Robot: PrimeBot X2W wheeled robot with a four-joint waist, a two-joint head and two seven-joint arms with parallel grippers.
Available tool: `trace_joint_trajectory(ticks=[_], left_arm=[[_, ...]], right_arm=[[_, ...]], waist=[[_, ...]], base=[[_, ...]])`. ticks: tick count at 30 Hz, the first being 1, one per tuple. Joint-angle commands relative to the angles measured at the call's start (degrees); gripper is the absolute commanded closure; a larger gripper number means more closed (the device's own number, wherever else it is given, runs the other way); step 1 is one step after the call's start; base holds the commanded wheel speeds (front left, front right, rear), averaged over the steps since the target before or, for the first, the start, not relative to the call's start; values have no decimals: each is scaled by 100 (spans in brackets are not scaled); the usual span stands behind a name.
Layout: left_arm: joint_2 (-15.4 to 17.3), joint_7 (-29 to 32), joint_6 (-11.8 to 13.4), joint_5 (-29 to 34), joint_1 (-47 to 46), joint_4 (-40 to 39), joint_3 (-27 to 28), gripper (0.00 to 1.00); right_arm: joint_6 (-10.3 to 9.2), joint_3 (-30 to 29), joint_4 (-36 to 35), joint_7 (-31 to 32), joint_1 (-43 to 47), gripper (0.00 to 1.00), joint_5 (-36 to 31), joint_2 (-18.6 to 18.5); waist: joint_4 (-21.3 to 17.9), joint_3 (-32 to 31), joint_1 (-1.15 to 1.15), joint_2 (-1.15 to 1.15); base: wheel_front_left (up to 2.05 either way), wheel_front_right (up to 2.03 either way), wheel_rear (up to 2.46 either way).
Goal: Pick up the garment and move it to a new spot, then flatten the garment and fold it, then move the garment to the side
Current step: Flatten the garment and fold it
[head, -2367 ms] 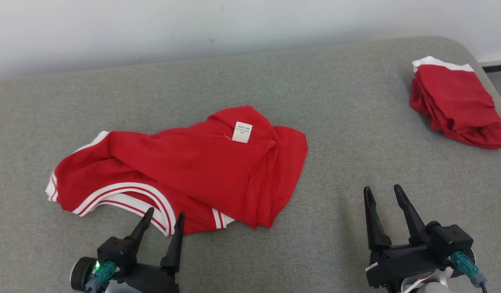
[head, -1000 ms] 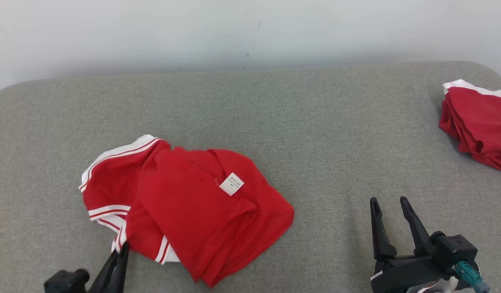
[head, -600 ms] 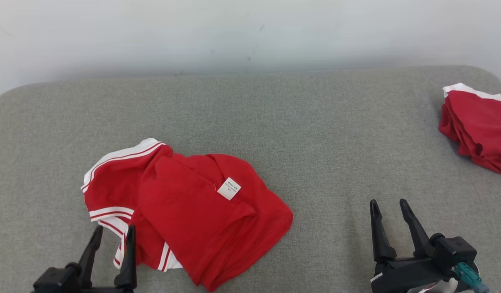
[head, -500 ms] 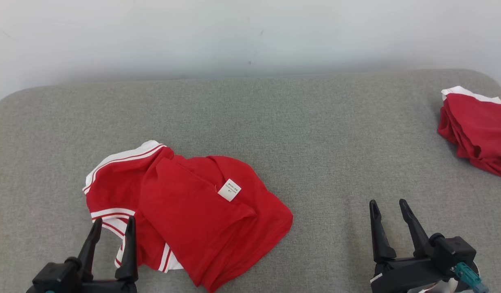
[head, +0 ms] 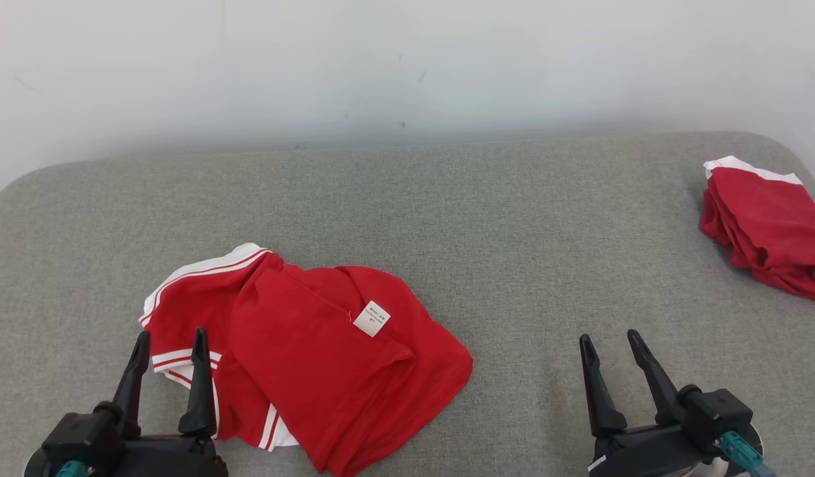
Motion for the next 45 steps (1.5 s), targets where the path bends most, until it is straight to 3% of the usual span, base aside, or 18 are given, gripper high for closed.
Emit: trace_joint_trajectory(ticks=[1,7,15,27,40,41,43,45], left_arm=[[-44,-9,-32,67,-34,43,57,0],[-110,-10,-117,209,4,94,190,0],[-232,-10,-218,275,-110,148,245,0],[-376,-7,-338,306,-281,292,269,0],[-439,-7,-417,321,-426,319,315,0],[-442,-7,-423,319,-433,321,309,0],[-444,-7,-433,316,-457,329,298,0],[-450,-7,-432,313,-471,336,294,0]], right_arm=[[-17,37,19,-6,81,0,33,-15],[-17,293,87,-6,40,0,50,-58],[-17,1120,425,37,-443,0,121,-138],[-17,2134,1687,118,-1421,0,269,-211],[-17,2742,2883,27,-2210,0,202,-191],[-17,2757,2961,17,-2266,17,203,-170],[-16,2770,3088,-1,-2395,100,167,-147],[-16,2706,3164,-5,-2501,100,172,-134]], waist=[[10,-21,0,0],[87,-30,0,0],[377,129,0,0],[964,441,0,0],[1202,656,0,0],[1215,670,0,0],[1233,689,0,0],[1237,699,0,0]], base=[[0,0,0],[0,0,0],[0,0,0],[0,0,0],[0,0,0],[0,0,0],[0,0,0],[0,0,0]])
